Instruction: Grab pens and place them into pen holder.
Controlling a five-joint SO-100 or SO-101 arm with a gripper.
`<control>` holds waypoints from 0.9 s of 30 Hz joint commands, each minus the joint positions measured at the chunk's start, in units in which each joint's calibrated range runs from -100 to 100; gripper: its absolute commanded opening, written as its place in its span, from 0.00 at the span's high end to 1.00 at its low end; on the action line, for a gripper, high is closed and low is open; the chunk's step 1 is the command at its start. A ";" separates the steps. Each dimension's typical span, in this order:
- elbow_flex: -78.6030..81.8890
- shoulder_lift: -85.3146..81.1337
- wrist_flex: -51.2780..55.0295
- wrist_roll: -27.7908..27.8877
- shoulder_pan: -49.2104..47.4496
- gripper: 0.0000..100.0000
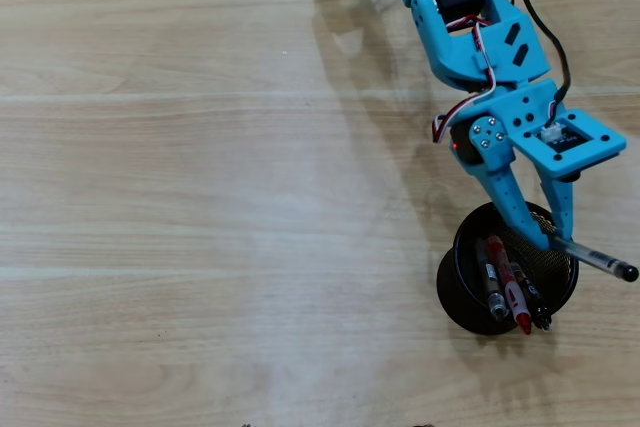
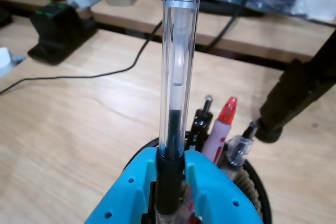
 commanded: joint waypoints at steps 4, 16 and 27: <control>2.68 -0.75 -5.82 -1.58 -0.56 0.96; 5.85 -1.00 -17.68 0.88 -0.64 0.84; 5.22 -5.15 -17.25 3.86 -1.77 0.84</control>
